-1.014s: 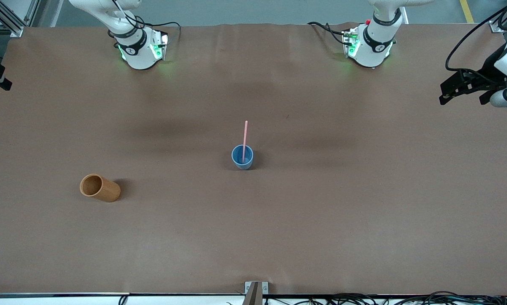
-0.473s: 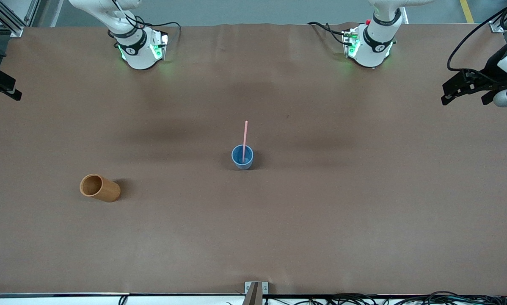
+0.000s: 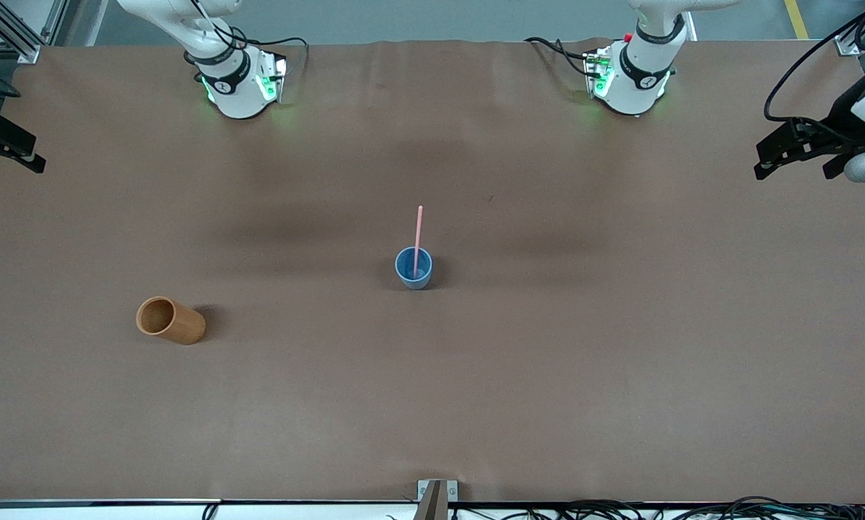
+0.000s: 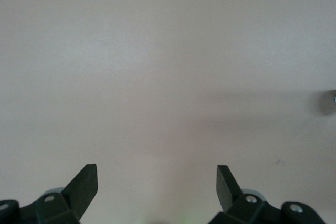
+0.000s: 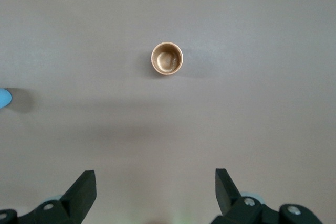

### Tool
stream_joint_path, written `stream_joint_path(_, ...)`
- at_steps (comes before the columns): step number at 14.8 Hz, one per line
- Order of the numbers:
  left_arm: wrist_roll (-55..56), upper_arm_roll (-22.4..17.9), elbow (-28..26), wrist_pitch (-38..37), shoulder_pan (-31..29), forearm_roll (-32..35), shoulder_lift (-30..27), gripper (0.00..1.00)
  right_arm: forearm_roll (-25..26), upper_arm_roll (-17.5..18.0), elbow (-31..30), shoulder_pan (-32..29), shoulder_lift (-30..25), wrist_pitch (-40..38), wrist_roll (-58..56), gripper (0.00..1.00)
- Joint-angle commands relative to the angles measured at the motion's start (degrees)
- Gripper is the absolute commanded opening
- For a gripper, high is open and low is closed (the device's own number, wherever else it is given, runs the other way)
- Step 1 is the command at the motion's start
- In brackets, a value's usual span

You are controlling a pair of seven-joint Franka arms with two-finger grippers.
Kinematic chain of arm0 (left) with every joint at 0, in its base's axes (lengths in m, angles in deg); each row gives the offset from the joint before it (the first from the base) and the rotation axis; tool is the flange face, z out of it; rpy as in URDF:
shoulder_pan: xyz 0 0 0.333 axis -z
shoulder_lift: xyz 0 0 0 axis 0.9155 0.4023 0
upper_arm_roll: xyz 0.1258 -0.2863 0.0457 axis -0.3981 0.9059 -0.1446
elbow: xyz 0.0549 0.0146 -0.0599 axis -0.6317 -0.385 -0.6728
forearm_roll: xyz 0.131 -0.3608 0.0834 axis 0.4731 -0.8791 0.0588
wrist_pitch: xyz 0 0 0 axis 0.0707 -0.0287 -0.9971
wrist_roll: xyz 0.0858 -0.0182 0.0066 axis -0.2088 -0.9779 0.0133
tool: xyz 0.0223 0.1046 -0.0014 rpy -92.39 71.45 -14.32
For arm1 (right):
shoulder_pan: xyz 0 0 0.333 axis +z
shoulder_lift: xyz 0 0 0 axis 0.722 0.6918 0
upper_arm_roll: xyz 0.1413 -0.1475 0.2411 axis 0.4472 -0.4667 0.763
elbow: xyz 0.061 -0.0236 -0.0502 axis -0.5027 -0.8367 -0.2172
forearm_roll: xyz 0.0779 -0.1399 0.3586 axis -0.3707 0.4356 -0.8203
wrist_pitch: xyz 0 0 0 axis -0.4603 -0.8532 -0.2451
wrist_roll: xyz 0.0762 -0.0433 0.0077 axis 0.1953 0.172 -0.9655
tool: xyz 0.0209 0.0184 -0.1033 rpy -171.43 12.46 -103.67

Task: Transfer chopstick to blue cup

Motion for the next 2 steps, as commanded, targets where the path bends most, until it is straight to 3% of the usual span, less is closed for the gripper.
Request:
stream_joint_path(1,-0.75,0.59,0.72,0.05,-0.71,0.11,0.12,1.00,-1.02,0.56,-1.23,-1.01,-0.64,1.24,0.18,1.00)
stream_joint_path(2,-0.84,0.50,0.72,-0.04,-0.71,0.10,0.12,1.00,-1.02,0.47,-1.24,-1.01,-0.63,1.50,0.18,1.00)
